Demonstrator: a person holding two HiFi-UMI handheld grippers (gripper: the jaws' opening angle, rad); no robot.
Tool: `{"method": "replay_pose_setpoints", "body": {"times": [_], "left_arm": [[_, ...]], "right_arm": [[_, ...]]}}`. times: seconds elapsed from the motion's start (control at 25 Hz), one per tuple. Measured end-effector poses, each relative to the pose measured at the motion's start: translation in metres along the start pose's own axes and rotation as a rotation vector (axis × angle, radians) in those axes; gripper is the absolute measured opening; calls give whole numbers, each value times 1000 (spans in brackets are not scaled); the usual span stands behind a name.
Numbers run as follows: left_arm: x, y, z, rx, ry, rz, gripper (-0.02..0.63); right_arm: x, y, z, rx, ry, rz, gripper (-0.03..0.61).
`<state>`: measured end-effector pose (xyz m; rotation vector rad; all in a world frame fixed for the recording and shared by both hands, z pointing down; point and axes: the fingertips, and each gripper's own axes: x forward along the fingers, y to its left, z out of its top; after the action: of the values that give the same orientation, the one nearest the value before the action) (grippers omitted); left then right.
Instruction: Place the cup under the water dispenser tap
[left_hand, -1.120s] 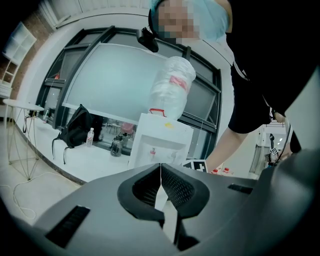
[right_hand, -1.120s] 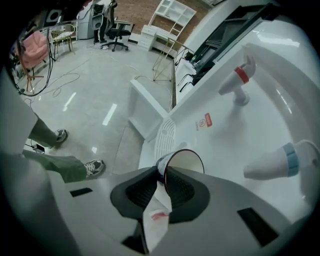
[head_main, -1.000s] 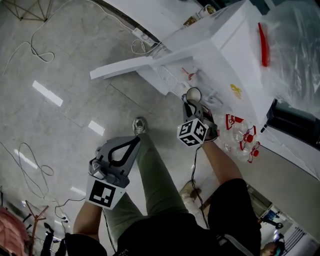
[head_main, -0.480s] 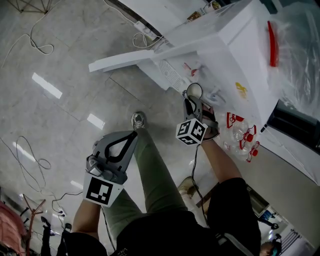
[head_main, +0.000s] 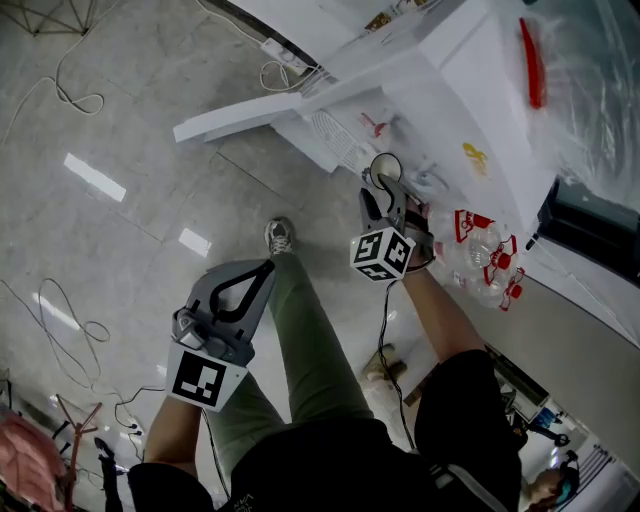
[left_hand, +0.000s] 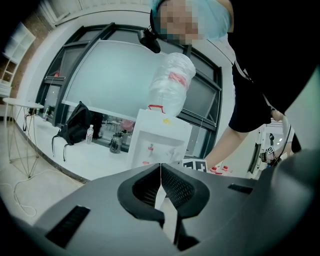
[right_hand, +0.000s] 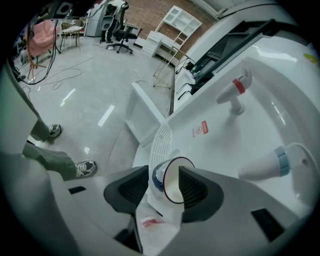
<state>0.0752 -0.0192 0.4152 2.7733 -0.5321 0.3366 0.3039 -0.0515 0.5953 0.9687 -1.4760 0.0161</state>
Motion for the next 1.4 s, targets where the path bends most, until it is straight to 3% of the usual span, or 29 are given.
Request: {"method": "replay_pose_setpoints", "body": {"times": [0.28, 0.64, 0.72, 0.92, 1.04, 1.24, 1.4], "left_arm": [[-16, -13, 25, 58, 8, -50, 20], [-60, -42, 91, 196, -14, -103, 20], [-72, -51, 109, 186, -35, -98, 20], [-101, -76, 149, 68, -105, -57, 20], [-117, -93, 169, 91, -125, -68, 20], [-150, -121, 190, 123, -134, -84, 20], [-173, -136, 204, 151, -150, -91, 20]], "right_arm": [[-48, -2, 13, 136, -39, -36, 175], [-166, -17, 35, 428, -131, -130, 175], [-201, -22, 41, 504, -166, -176, 173], [-285, -23, 60, 743, -284, -223, 162], [-332, -25, 68, 852, -340, -271, 79], [-401, -16, 74, 1034, -416, -315, 63], [-446, -12, 80, 1095, -476, -333, 57]]}}
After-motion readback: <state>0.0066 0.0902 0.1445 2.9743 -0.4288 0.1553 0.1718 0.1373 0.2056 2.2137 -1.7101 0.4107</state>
